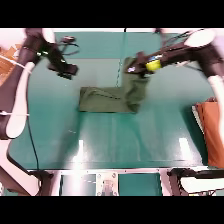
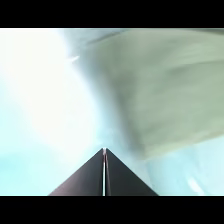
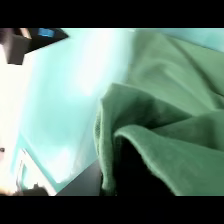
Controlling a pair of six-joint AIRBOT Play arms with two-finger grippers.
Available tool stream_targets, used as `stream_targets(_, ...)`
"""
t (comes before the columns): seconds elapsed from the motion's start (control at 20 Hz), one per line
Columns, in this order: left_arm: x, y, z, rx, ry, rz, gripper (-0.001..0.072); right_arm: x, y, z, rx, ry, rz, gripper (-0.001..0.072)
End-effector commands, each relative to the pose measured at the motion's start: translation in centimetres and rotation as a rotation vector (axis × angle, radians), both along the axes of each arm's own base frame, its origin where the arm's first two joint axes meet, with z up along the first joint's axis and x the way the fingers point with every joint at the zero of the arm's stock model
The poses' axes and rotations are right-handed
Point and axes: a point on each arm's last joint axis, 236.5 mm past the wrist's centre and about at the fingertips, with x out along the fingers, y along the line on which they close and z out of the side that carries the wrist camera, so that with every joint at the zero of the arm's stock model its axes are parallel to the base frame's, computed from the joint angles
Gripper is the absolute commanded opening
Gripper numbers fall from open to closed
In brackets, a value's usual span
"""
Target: Fold the shirts.
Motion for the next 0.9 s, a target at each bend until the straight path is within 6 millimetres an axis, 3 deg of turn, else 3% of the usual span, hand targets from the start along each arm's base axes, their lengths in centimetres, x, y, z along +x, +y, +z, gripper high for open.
stream_targets(0.0,-0.4,6.6,1.8,0.088,-0.005,0.131,0.0027,1.2,12.5,-5.8,0.066,-0.039,-0.068,0.0019)
stream_targets(0.05,-0.4,6.7,1.7,0.064,0.0,0.14,0.0027,1.6,16.1,-8.2,0.104,-0.046,-0.121,0.0044)
stream_targets(0.15,-0.4,6.4,1.8,0.022,0.005,0.144,0.0027,1.4,20.6,-12.1,0.157,-0.007,-0.197,0.0539)
stream_targets(0.2,-0.4,6.5,1.8,0.022,0.003,0.144,0.0027,0.9,20.9,-13.0,0.143,0.011,-0.174,0.0548)
stream_targets(0.25,-0.2,6.4,1.8,0.018,-0.003,0.145,0.0027,0.8,19.8,-13.0,0.123,0.032,-0.139,0.0547)
stream_targets(0.35,0.0,6.0,1.8,-0.001,-0.013,0.14,0.0027,1.7,14.5,-11.5,0.069,0.063,-0.07,0.0547)
stream_targets(0.5,0.5,5.7,1.9,-0.013,-0.031,0.139,0.0027,4.1,2.5,-9.1,-0.027,0.109,-0.075,0.0547)
stream_targets(0.65,0.5,5.7,1.9,-0.012,-0.032,0.139,0.0027,4.5,-8.9,-10.3,-0.17,0.191,-0.131,0.0547)
stream_targets(0.75,0.5,5.7,2.0,-0.013,-0.033,0.139,0.0027,4.0,-13.3,-12.6,-0.199,0.268,-0.186,0.0547)
stream_targets(0.85,0.5,5.7,2.0,-0.012,-0.032,0.139,0.0027,2.8,-14.5,-15.9,-0.198,0.33,-0.214,0.0547)
